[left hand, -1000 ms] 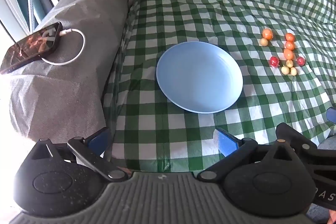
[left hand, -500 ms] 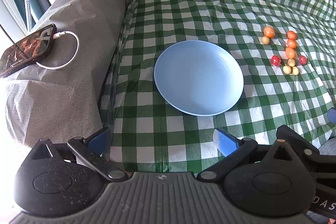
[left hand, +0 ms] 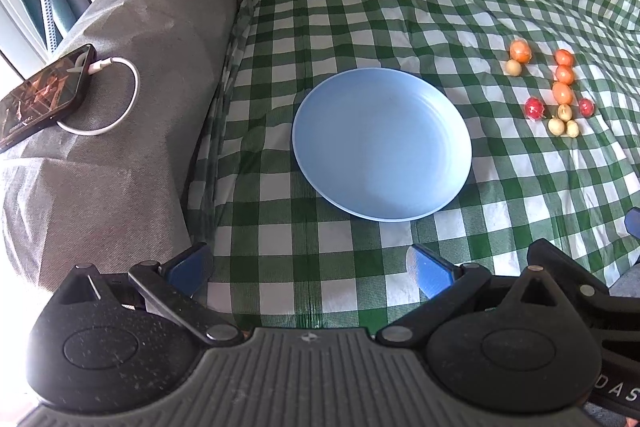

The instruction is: Organize fruits

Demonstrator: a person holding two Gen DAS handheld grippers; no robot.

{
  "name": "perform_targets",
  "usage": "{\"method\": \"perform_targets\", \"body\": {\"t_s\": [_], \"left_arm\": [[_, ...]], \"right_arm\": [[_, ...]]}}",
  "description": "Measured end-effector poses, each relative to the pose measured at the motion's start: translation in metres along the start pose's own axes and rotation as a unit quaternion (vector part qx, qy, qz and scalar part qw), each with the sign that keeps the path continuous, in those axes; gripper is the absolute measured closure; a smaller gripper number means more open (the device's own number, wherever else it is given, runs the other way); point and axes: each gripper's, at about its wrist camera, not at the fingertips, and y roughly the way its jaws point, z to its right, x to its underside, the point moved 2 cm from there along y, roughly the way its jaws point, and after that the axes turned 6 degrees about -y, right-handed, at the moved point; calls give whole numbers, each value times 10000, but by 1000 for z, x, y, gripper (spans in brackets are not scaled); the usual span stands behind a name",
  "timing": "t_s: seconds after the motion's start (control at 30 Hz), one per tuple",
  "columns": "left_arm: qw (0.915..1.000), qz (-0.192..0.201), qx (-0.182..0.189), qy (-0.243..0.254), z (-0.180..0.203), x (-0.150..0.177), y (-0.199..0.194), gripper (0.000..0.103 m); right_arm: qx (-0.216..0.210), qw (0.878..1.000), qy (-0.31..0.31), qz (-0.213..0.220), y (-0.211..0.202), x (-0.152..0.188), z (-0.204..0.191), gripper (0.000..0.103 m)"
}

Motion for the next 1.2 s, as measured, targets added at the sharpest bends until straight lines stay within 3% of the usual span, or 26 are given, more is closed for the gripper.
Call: {"method": "perform_targets", "body": {"t_s": [1.2], "left_arm": [[9998, 193, -46, 45, -4, 4, -16, 0]], "right_arm": [[-27, 9999, -1, 111, -13, 1, -5, 0]]}}
